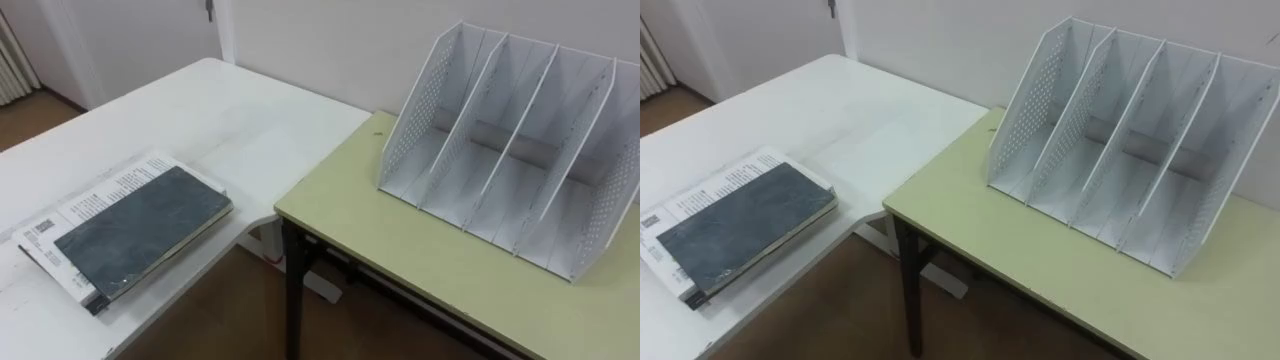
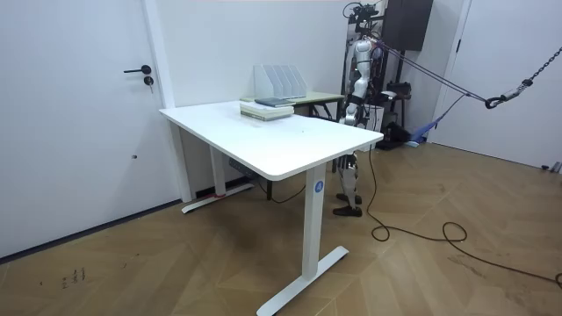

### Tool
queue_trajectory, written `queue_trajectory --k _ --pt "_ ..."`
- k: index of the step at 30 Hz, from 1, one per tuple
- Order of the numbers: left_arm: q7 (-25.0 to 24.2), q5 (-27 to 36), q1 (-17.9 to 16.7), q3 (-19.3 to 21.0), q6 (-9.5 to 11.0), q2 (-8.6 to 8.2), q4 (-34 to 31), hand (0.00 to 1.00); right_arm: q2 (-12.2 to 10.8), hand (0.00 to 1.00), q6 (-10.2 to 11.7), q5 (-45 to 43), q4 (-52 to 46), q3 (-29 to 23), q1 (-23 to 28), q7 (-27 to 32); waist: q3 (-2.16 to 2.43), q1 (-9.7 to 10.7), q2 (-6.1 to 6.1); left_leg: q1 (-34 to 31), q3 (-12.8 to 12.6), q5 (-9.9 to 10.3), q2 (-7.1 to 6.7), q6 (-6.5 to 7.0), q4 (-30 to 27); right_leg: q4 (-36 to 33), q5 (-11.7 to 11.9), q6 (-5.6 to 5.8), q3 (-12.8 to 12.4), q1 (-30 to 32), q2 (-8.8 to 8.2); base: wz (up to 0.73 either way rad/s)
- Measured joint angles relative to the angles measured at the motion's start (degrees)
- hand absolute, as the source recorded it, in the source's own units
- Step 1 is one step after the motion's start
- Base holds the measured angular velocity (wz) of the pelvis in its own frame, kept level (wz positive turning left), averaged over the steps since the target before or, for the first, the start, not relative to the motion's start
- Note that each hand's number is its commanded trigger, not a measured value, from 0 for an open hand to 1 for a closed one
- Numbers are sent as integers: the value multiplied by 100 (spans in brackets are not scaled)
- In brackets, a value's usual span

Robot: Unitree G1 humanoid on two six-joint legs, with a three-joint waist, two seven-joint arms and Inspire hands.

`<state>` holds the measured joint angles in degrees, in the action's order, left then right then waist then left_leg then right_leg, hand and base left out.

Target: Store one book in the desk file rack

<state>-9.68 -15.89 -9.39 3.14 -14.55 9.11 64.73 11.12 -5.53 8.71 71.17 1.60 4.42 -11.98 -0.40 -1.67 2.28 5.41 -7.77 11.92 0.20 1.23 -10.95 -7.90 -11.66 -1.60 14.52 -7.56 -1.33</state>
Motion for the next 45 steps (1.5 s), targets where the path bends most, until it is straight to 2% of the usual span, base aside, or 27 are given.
queue_trajectory --k 17,21,22,27,31,34,37,39,40,42,43,44,45 --pt "-129 6 -27 1 16 29 12 0 -1 0 55 0 18 -73 26 -131 28 13 23 27 -2 31 11 -20 -78 -8 -2 -2 0 -58 1 0" --pt "-128 -7 -33 1 99 31 41 0 0 0 106 -5 9 -69 28 -126 28 8 -31 39 -3 125 54 -23 -78 -22 -1 0 -6 -53 41 0" --pt "-126 -9 -34 1 102 32 41 0 0 0 116 -5 8 -66 30 -125 43 6 -55 42 -2 130 55 -23 -78 -22 0 1 -8 -54 43 0" --pt "-89 -102 -37 -36 173 33 32 0 2 0 224 -1 16 -52 36 -100 40 13 -79 41 0 144 52 -17 -55 -7 4 8 -9 -53 46 0" --pt "-34 -527 14 -122 234 36 -2 0 1 0 250 -3 28 -51 27 -16 28 32 -105 39 -10 143 52 -18 -36 -21 6 9 -22 -53 51 0" --pt "34 -990 57 -134 277 38 -91 0 3 0 306 -41 148 -61 -18 25 9 154 -116 28 -5 142 44 -18 -38 -14 6 10 -26 -49 49 0" --pt "64 -1516 98 -241 306 49 -586 0 1 0 360 -224 149 -50 -82 42 -2 270 -108 2 -10 141 36 -17 -38 4 5 11 -29 -23 47 0" --pt "147 -1646 277 -363 515 44 -801 0 1 0 445 -228 140 0 -103 55 9 302 -89 7 -17 139 32 -16 -19 0 1 17 -67 -8 44 -7" --pt "158 -1666 327 -402 553 44 -863 0 1 0 471 -231 137 17 -104 55 8 302 -91 6 -20 139 31 -15 -8 -1 1 17 -78 5 44 -11" --pt "169 -1917 433 -550 651 39 -1096 0 3 0 521 -271 135 67 -103 60 16 340 -79 17 -31 136 29 -14 11 -10 5 24 -96 40 46 -7" --pt "166 -2123 453 -742 649 36 -1384 0 3 0 548 -283 110 97 -117 59 29 380 -68 16 -35 136 25 -14 12 -19 10 30 -99 54 41 0" --pt "163 -2293 470 -1001 651 45 -1702 0 0 0 554 -336 123 111 -170 54 16 467 -44 13 -46 136 22 -14 12 -31 12 33 -98 59 35 0" --pt "162 -2430 532 -1234 689 42 -1945 0 -3 0 574 -407 193 135 -262 48 26 555 -93 13 -51 136 22 -14 11 -60 12 33 -125 62 34 0"
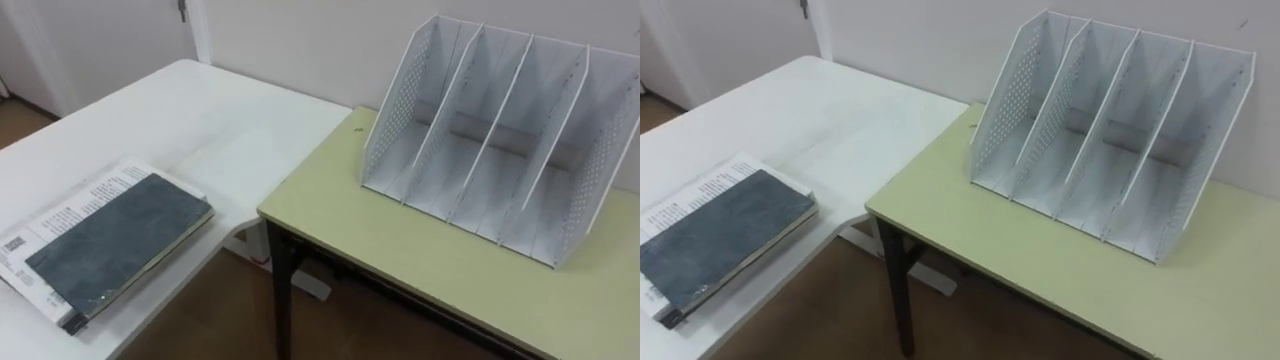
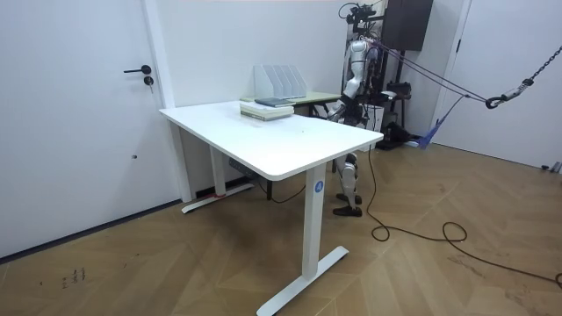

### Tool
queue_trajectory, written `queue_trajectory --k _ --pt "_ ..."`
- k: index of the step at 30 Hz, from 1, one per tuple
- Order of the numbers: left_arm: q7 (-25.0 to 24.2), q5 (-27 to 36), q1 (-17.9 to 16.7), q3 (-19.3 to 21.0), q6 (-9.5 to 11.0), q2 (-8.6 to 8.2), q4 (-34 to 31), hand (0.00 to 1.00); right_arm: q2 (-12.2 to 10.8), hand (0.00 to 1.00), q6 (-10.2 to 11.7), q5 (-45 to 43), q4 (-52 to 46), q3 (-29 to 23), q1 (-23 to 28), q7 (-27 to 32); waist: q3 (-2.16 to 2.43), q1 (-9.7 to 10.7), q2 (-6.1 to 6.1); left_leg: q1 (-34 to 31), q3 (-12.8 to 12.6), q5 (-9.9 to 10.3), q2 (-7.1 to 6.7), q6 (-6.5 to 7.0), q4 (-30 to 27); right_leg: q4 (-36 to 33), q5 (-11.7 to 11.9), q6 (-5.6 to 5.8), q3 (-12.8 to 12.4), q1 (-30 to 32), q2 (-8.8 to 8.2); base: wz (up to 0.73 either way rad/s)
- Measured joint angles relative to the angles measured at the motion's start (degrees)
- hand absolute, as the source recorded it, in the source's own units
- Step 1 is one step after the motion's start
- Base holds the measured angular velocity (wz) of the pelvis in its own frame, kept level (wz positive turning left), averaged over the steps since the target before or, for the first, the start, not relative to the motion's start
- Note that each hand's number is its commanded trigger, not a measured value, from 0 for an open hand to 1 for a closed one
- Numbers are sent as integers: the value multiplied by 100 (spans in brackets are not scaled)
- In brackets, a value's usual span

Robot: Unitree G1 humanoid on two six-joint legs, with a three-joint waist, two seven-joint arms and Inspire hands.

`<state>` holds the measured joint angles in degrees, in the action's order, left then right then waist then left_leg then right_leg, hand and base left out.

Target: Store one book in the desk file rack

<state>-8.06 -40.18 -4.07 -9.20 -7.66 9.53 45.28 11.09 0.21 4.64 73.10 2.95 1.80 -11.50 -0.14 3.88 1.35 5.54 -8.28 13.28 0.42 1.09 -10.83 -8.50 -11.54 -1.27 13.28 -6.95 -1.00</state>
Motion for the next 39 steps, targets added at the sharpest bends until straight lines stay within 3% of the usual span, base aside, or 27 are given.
queue_trajectory --k 2,5,7,8,9,14,17,21,27,31,35,39 --pt "17 -220 122 -305 178 -18 -255 0 -2 0 74 -17 66 105 -161 4 -25 82 2 4 24 0 -5 1 10 -15 1 1 -59 -32 4 -6" --pt "110 -625 249 -725 434 -54 -623 0 -4 0 179 -54 70 209 -189 10 -26 203 -4 6 29 0 -20 1 14 -12 2 1 -105 -32 11 -4" --pt "130 -994 268 -909 433 -108 -850 0 -9 0 179 -54 74 206 -202 11 -56 258 39 -7 29 0 -23 1 16 -13 2 0 -151 -6 16 -3" --pt "112 -1189 253 -1058 416 -114 -1146 0 -8 0 173 -45 72 210 -212 9 -30 289 -14 -32 29 0 -24 1 11 -14 2 0 -142 12 13 4" --pt "100 -1286 248 -1208 411 -110 -1517 0 -6 0 170 -45 65 214 -221 1 -49 311 13 -36 30 -2 -21 4 10 -13 2 0 -139 26 12 6" --pt "79 -1462 272 -1484 426 -113 -2919 0 -26 0 173 -6 41 367 -288 7 -33 359 19 -105 64 -4 -14 7 -34 -11 2 1 -66 61 -8 6" --pt "144 -1461 271 -1484 428 30 -3780 0 -19 0 168 3 13 422 -289 19 -12 341 -2 -193 67 -4 -4 7 -58 -16 5 -4 -59 138 0 2" --pt "157 -1777 266 -1471 399 265 -4351 0 5 0 159 23 68 425 -293 53 15 334 -40 -199 95 -4 0 7 -58 -14 6 -5 -29 131 3 2" --pt "381 -1971 196 -1298 402 316 -4827 0 13 0 151 264 235 480 -252 56 14 167 -39 -221 139 -4 2 7 -54 -11 8 -7 25 128 5 5" --pt "726 -2071 198 -816 493 298 -4937 0 26 0 167 276 282 481 -230 39 16 21 -40 -194 230 -4 -7 6 -58 -12 9 -8 97 68 1 9" --pt "1059 -2068 125 -271 571 408 -5255 0 81 0 165 413 308 474 -105 37 15 -207 -63 -189 237 -5 -6 5 -89 -12 12 -13 103 51 2 0" --pt "1606 -2070 124 362 557 455 -5278 0 117 0 169 405 286 344 -13 57 23 -270 -136 -205 282 -9 -16 11 -102 -12 18 -18 121 40 3 5"
